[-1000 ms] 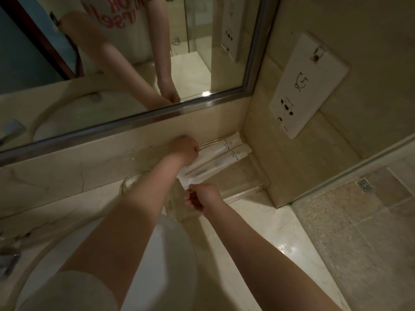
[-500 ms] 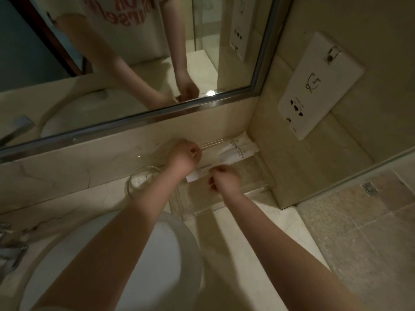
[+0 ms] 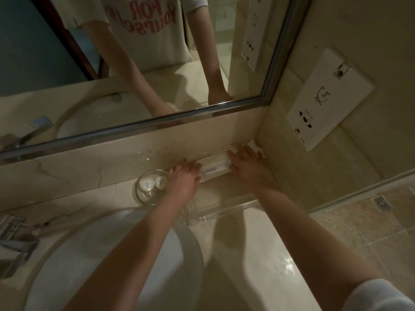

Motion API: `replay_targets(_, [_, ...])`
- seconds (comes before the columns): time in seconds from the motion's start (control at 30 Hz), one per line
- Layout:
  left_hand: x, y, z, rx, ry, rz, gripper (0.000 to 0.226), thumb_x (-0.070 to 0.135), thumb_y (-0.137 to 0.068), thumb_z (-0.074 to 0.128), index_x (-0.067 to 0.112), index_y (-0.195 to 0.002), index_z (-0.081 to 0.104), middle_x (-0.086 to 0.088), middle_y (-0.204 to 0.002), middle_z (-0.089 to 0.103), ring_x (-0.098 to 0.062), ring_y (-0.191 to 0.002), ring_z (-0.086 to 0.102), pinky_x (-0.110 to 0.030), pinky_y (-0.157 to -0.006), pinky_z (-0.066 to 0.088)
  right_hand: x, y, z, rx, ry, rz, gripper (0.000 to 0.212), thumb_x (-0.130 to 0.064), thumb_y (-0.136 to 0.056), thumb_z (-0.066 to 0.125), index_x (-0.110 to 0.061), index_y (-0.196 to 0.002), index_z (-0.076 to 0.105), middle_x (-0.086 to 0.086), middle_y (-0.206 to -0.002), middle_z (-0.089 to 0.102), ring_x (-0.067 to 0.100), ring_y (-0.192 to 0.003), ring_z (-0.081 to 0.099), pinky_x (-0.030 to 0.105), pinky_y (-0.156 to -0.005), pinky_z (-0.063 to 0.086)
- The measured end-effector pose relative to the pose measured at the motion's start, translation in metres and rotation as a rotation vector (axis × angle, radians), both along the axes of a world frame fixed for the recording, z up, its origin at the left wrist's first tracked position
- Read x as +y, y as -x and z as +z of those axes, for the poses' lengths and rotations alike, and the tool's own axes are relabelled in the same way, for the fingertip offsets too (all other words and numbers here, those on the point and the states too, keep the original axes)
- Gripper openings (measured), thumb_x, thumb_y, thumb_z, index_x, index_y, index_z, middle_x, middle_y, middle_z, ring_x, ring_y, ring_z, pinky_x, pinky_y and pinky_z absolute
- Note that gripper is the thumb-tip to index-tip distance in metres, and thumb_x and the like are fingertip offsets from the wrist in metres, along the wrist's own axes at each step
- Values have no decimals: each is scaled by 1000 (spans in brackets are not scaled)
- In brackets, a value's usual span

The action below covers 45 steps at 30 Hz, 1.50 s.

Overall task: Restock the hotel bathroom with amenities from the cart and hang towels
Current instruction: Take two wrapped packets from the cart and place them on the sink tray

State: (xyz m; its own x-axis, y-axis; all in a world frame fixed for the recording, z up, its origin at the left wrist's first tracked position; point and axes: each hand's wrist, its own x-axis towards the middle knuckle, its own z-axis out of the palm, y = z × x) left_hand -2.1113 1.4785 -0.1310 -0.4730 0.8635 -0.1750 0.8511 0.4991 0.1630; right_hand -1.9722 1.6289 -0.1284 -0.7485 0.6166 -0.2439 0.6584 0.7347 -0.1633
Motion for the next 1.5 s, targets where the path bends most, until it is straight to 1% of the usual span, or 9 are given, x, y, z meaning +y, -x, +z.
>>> replay_targets(0.4, [4,-5,0,-4,41,74,53,27,-94,42,17,-145,29,-3,-153,27,-25,-144,17,-43,-108,28,-13,9,-1,-20,58,-92,61,-40,-98,34,-33,-151,5,1,-161,-3,22,-148,-6,53,-115,-1])
replay_targets(0.53, [-1,-14,11,-94,42,118,58,27,-96,40,17,-149,18,-6,-158,15,-27,-146,9,-48,-114,19,-17,1,12,54,68,-106,62,-38,-98,38,-31,-151,8,0,-161,1,20,-148,-3,50,-116,-1])
replay_targets(0.63, [-7,-22,22,-131,-92,198,52,27,-96,42,14,-145,30,-9,-154,24,-27,-143,17,-44,-113,19,-28,-5,20,136,49,-127,58,-36,-98,38,-26,-151,16,1,-160,11,19,-147,6,45,-118,7])
replay_targets(0.77, [-20,-37,31,-295,-419,423,36,20,-91,53,5,-124,56,-14,-127,56,-31,-120,48,-33,-99,36,-49,-17,30,398,21,-156,50,-27,-93,49,-18,-141,39,7,-146,40,26,-135,34,36,-106,27])
replay_targets(0.87, [-34,-51,48,-562,-589,600,29,16,-91,56,4,-117,60,-10,-114,62,-22,-104,56,-20,-83,43,-69,-23,41,530,208,-200,39,-20,-91,52,-14,-129,53,9,-124,59,28,-117,51,33,-94,38])
replay_targets(0.97, [-49,-61,66,-739,-689,683,23,14,-92,55,2,-111,62,-5,-97,61,-14,-87,54,0,-56,38,-89,-31,56,546,338,-273,27,-21,-90,53,-15,-114,64,7,-103,70,25,-98,63,32,-82,49])
replay_targets(1.13, [-80,-73,85,-933,-710,648,8,17,-93,53,15,-92,61,-1,-87,66,-14,-81,59,-19,-57,40,-129,-52,73,689,457,-374,18,-18,-89,57,-11,-101,69,8,-89,70,23,-81,66,32,-79,51])
replay_targets(1.23, [-104,-84,96,-991,-692,548,9,17,-94,52,12,-96,60,0,-83,64,-10,-74,58,-21,-62,42,-162,-66,84,793,524,-488,10,-15,-89,57,-16,-93,66,3,-77,66,15,-64,62,29,-71,50])
replay_targets(1.5, [-174,-107,127,-1102,-589,230,13,17,-92,54,21,-80,58,-1,-85,64,-8,-73,56,-18,-61,42,-261,-108,111,991,506,-741,11,-16,-91,57,-13,-96,65,8,-80,67,16,-63,62,19,-59,44])
